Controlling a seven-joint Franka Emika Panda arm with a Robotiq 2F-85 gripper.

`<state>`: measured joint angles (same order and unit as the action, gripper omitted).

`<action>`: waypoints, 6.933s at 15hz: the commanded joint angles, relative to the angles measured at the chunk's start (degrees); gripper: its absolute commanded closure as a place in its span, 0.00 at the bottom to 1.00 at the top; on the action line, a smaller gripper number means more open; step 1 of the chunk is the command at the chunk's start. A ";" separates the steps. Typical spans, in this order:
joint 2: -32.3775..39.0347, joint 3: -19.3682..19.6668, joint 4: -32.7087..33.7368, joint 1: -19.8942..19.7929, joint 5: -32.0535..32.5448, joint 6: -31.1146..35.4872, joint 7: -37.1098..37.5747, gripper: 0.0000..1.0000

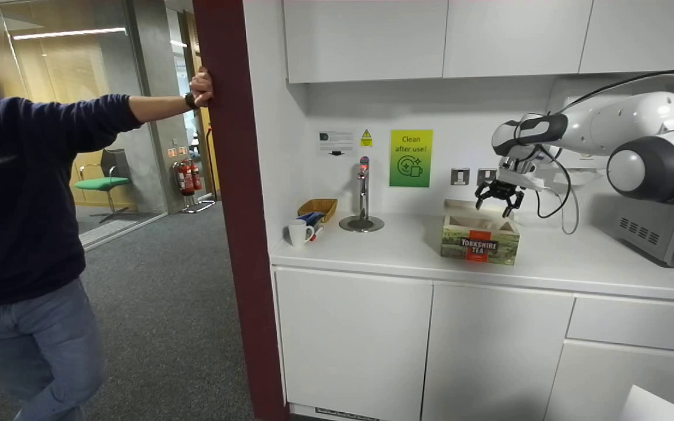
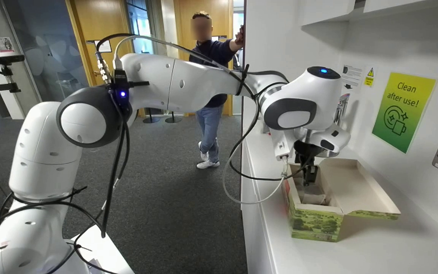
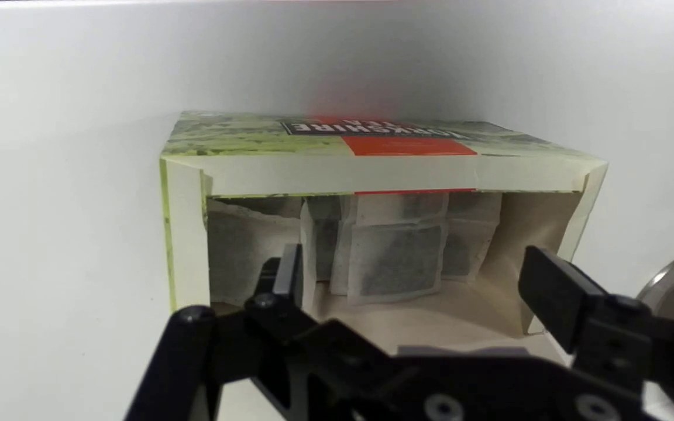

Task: Remove one tea bag from the open box and place it on the counter.

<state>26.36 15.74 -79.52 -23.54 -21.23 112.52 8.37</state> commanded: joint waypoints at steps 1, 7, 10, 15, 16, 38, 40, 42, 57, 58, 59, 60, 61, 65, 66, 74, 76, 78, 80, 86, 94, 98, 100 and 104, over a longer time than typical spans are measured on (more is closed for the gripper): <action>2.03 -0.76 2.59 0.07 1.40 0.33 3.39 0.00; 5.03 -0.23 5.19 -0.75 3.49 -0.95 6.22 0.00; 6.64 -0.01 7.25 -1.67 4.08 -1.38 7.32 0.00; 10.17 -0.28 11.39 -2.69 4.04 -1.93 8.42 0.00; 10.88 -0.43 12.16 -2.82 4.01 -2.12 8.53 0.00; 19.51 -1.66 24.77 -3.94 4.39 -7.13 10.96 1.00; 19.45 -0.16 24.79 -2.96 3.28 -7.13 10.97 1.00; 19.16 -0.06 25.24 -2.65 3.46 -7.10 11.47 1.00; 20.39 -4.81 41.79 2.12 6.77 -13.36 21.28 1.00; 20.77 -4.87 42.37 2.43 6.79 -13.55 21.44 1.00; 21.18 -4.93 42.80 2.81 6.75 -13.75 21.52 1.00; 21.58 -4.94 43.08 3.16 6.74 -13.72 21.51 1.00; 21.99 -4.97 43.11 3.57 6.77 -13.74 21.34 1.00; 23.58 -4.84 43.25 5.17 6.97 -13.78 21.02 1.00; 23.88 -4.77 43.19 5.60 7.07 -13.61 20.86 1.00; 26.59 -4.07 43.63 8.38 10.14 -13.41 20.48 1.00; 27.39 -4.01 43.81 8.86 11.24 -13.37 20.55 1.00; 28.25 -3.90 44.00 9.35 12.23 -13.38 20.66 1.00; 29.16 -4.00 44.27 9.59 12.97 -13.47 20.55 1.00; 31.32 -4.32 45.47 10.11 13.71 -13.95 20.37 1.00; 33.85 -4.01 47.21 10.58 14.98 -13.91 20.81 1.00; 34.76 -4.13 47.92 10.89 15.38 -13.75 20.09 1.00; 34.91 -4.18 48.18 11.16 15.52 -13.89 20.12 1.00; 35.33 -4.12 48.75 11.46 15.85 -13.90 20.25 1.00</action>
<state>60.38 10.89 -34.31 -12.34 -6.51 101.14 28.26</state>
